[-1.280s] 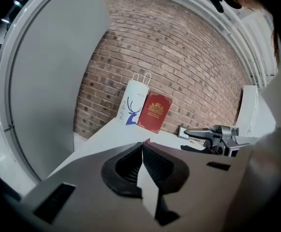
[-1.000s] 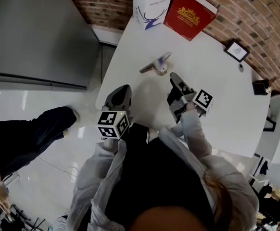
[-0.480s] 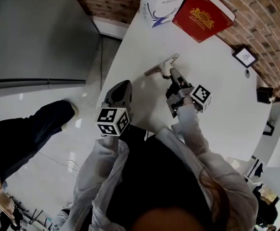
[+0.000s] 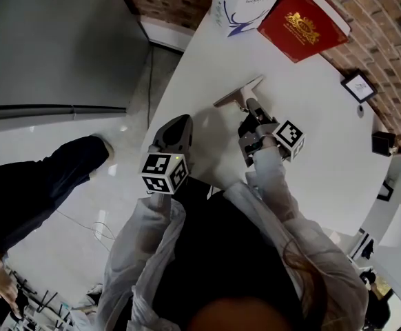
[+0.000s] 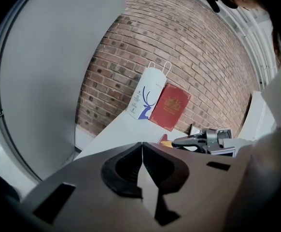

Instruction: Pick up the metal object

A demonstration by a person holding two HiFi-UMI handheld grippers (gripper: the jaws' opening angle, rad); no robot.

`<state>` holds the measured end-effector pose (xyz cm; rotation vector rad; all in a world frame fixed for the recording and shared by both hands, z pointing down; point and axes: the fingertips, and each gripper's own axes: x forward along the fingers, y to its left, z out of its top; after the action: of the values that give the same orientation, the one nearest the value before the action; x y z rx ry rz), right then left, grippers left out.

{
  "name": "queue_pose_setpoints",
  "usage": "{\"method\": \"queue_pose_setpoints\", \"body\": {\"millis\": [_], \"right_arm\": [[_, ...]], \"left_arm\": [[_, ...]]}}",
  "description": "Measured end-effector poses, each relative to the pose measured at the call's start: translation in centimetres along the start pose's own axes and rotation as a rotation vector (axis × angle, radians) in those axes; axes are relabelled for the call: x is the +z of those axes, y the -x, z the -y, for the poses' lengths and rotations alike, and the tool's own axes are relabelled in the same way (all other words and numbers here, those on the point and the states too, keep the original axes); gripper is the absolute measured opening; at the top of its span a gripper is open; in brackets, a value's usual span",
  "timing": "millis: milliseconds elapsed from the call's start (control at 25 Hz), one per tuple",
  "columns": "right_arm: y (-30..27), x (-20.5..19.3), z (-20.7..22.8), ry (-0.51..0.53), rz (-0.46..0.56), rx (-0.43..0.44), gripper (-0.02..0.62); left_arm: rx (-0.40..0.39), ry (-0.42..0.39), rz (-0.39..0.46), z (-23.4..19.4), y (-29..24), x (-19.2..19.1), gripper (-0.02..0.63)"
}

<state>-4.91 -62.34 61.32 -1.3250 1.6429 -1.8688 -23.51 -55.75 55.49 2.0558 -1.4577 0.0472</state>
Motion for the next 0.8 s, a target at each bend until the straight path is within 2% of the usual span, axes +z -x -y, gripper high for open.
{"method": "queue_pose_setpoints", "body": {"millis": [200,440,800], "right_arm": [[0.4,-0.6,-0.8,0.039,-0.026,0.024,0.011],[2.2,-0.7,-3.0,0.066,-0.032,0.118,0.011],[7.6,-1.6,-5.4,0.135,-0.021,0.209,0.011]], "left_arm": [[0.003,-0.001,0.009,0.4,0.8,-0.3,0.017],[-0.006,-0.022,0.044,1.6,2.3,0.0,0.017],[0.017,-0.039,0.112,3.6,6.8,-0.3,0.017]]}}
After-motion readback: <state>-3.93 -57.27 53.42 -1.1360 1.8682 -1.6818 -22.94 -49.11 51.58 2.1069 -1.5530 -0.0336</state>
